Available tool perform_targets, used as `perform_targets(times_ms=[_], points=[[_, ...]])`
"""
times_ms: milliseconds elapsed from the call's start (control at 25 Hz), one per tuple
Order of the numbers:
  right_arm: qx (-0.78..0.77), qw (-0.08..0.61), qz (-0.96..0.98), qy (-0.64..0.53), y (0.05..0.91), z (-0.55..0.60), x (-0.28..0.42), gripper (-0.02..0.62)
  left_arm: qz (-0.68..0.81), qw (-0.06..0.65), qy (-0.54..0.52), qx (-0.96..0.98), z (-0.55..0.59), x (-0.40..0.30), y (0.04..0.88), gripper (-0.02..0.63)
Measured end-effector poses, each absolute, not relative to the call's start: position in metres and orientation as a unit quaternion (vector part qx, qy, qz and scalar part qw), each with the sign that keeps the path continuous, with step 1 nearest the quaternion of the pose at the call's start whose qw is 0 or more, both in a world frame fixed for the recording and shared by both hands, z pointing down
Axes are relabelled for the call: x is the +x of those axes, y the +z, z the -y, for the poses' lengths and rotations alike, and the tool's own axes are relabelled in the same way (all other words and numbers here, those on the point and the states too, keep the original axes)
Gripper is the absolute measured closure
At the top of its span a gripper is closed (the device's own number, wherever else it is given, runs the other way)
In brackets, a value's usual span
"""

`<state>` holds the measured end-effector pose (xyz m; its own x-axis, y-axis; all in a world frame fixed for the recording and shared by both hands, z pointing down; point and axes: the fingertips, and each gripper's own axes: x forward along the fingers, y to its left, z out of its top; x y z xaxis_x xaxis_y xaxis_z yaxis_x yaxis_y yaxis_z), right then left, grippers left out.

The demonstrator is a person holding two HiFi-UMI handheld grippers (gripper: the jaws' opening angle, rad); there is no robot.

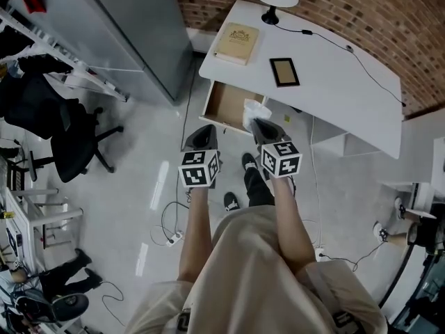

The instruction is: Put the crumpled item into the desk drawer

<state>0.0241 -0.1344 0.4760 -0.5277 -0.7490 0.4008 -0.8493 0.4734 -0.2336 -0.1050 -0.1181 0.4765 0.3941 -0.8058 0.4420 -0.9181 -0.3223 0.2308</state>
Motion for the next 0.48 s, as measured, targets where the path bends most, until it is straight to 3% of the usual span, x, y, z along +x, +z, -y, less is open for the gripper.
perform_targets(times_ms=[480], points=[[0.447,0.150,0.861,0.189,0.478,0.206,0.022,0.570,0.552,0.243,0.123,0.788,0.182,-0.102,0.487,0.591]])
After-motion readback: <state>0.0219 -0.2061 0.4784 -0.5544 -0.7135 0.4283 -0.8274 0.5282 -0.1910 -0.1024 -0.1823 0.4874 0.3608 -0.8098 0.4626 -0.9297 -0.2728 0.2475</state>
